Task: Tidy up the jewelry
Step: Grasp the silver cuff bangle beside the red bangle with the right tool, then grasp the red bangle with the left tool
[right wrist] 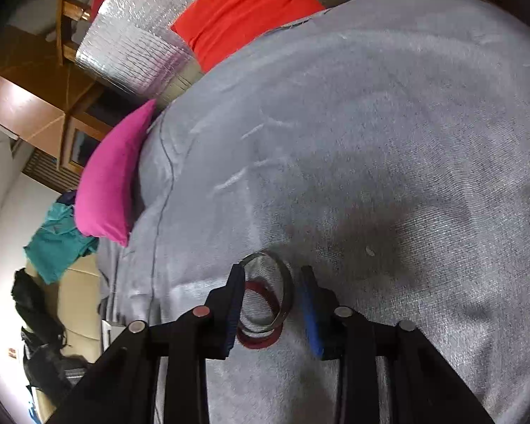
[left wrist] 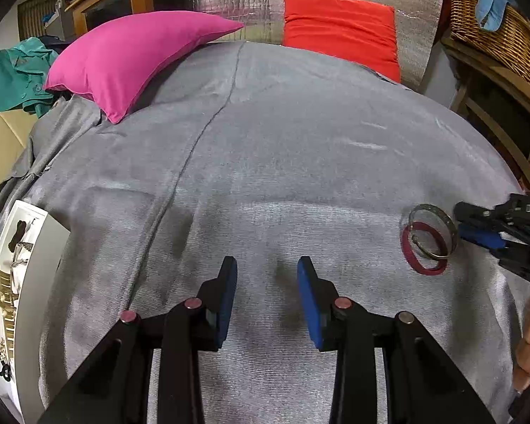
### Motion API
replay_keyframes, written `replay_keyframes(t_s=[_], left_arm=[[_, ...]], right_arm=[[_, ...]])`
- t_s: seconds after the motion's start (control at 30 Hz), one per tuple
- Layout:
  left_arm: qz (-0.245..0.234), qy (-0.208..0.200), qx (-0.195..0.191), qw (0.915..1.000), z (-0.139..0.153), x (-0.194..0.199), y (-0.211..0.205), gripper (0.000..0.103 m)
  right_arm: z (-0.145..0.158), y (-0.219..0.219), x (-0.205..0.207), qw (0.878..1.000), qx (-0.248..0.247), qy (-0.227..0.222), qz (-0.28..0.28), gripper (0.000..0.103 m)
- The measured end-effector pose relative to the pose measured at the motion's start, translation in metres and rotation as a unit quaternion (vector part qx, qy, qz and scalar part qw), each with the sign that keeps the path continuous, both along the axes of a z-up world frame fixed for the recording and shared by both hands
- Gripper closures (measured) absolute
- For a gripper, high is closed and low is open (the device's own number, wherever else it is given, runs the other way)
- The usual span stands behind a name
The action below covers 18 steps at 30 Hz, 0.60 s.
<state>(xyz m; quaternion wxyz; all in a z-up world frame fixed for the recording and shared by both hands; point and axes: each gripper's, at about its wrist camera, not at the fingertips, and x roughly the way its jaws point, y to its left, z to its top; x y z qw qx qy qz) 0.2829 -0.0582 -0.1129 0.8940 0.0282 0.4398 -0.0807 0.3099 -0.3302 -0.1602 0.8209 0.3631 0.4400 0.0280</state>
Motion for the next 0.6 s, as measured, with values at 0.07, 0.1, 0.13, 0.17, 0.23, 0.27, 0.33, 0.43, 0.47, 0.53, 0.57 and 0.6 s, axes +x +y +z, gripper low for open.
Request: replay_keyframes(t_s=[0.07,0.1,0.13,0.17,0.23,0.27,0.33,0.43,0.47,0.53,0.57,0.6], left_arm=[[-0.002,-0.002,0.003,1.0,0.0,-0.002,-0.001,0.067],[-0.003,-0.002,0.004,1.0,0.0,-0.002,-0.001,0.067],[-0.003,-0.003,0.004,1.0,0.0,-0.002,0.0,0.067],[-0.002,-0.003,0.004,1.0,0.001,-0.002,0.0,0.067],[0.0,-0.003,0.003,1.0,0.001,-0.001,0.001,0.067],[0.0,-0.001,0.001,1.0,0.0,-0.001,0.001,0.067],[-0.008,0.001,-0.003,1.0,-0.001,0.0,-0.003,0.067],[-0.024,0.0,-0.001,0.9997,-0.002,0.001,-0.014,0.067],[-0.035,0.002,-0.007,0.9994,-0.002,0.002,-0.019,0.067],[-0.058,0.013,-0.03,0.9978,-0.003,0.005,-0.029,0.067],[-0.068,0.019,-0.042,0.9966,-0.003,0.007,-0.036,0.067],[-0.072,0.021,-0.049,0.996,-0.003,0.01,-0.042,0.067]], right_arm=[[-0.005,0.002,0.004,1.0,-0.01,0.012,0.003,0.078],[-0.006,0.004,0.006,1.0,-0.015,0.016,0.006,0.082],[-0.007,0.006,0.008,1.0,-0.021,0.02,0.006,0.085],[-0.007,0.006,0.009,0.999,-0.028,0.021,0.005,0.087],[-0.009,0.006,0.01,0.999,-0.031,0.023,0.005,0.094],[-0.011,0.005,0.01,0.999,-0.029,0.023,0.003,0.095],[-0.012,0.001,0.008,1.0,-0.022,0.021,-0.001,0.099],[-0.009,-0.008,0.002,1.0,-0.011,0.011,-0.015,0.099],[-0.008,-0.012,0.001,1.0,-0.011,0.009,-0.022,0.099],[-0.009,-0.023,-0.004,0.999,-0.006,0.01,-0.041,0.099],[-0.01,-0.029,-0.005,0.999,-0.006,0.013,-0.051,0.099],[-0.01,-0.031,-0.006,0.998,-0.008,0.015,-0.056,0.099]])
